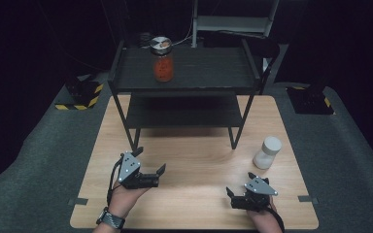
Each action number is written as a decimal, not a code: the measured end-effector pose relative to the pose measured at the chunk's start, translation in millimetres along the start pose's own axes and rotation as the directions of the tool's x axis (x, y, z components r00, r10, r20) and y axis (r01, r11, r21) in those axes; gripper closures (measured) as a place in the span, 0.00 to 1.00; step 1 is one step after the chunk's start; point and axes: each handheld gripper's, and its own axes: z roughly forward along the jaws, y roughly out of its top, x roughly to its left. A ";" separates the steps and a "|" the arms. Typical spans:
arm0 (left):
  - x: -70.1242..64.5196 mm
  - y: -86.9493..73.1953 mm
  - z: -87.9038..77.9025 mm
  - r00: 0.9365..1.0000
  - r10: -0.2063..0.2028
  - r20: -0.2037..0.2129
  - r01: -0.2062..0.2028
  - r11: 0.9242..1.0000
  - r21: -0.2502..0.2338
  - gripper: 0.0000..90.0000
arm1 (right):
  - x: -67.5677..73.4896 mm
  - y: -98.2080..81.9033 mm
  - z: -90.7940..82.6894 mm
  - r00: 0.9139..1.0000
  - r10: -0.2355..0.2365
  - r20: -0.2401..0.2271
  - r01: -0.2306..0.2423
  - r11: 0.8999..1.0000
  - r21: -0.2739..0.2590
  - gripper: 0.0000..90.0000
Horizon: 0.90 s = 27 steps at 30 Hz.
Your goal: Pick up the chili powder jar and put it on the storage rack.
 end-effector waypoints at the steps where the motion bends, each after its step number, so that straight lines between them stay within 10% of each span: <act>1: 0.2 -2.7 0.0 1.000 -0.004 0.002 0.004 1.000 0.007 0.00 | 0.0 0.0 0.0 1.000 0.000 0.000 0.000 1.000 0.000 0.01; 27: -5.4 -48.1 1.1 0.999 -0.042 0.010 0.040 0.988 0.149 0.00 | 3.1 1.3 0.2 1.000 -0.018 0.008 0.018 1.000 0.008 0.01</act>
